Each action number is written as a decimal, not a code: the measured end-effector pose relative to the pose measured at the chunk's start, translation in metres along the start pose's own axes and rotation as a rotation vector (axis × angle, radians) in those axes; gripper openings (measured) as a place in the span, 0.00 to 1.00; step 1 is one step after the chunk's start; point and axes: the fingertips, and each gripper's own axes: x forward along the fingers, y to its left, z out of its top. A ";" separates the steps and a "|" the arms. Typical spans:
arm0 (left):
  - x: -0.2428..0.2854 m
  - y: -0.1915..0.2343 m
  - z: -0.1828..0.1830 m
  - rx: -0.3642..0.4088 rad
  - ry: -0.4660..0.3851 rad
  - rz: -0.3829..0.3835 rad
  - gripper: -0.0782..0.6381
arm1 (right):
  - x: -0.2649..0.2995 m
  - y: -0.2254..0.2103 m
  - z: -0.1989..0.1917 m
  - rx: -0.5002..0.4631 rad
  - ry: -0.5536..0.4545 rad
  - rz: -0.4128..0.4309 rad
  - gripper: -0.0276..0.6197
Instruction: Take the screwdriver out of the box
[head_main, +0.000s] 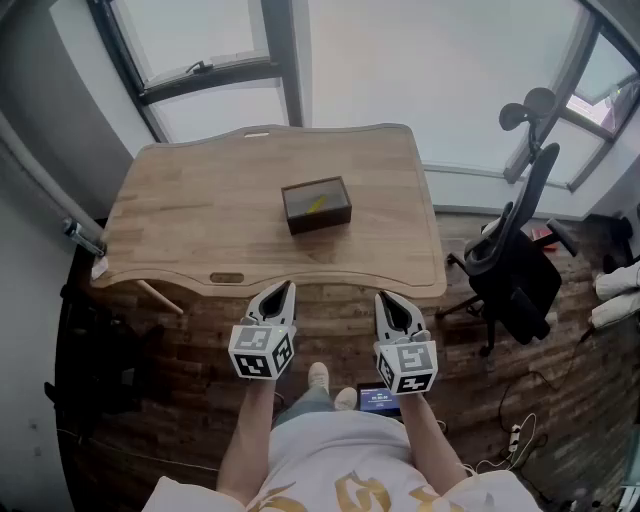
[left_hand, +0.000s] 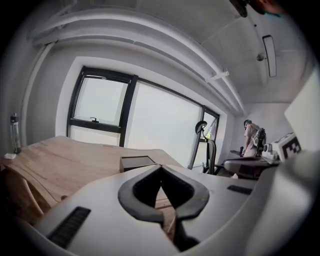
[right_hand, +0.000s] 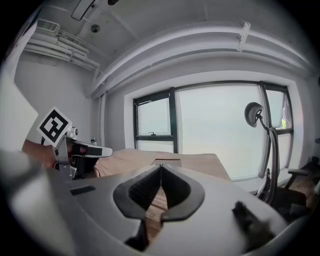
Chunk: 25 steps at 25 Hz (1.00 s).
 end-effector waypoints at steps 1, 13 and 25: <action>0.000 -0.002 0.000 0.011 0.002 0.004 0.13 | -0.001 -0.002 0.000 0.000 -0.002 0.000 0.09; 0.006 -0.031 0.000 -0.021 0.008 -0.071 0.13 | -0.013 -0.019 -0.003 0.024 -0.009 -0.011 0.09; 0.029 -0.027 0.004 0.057 -0.001 -0.036 0.13 | 0.003 -0.039 -0.001 0.024 -0.001 -0.010 0.09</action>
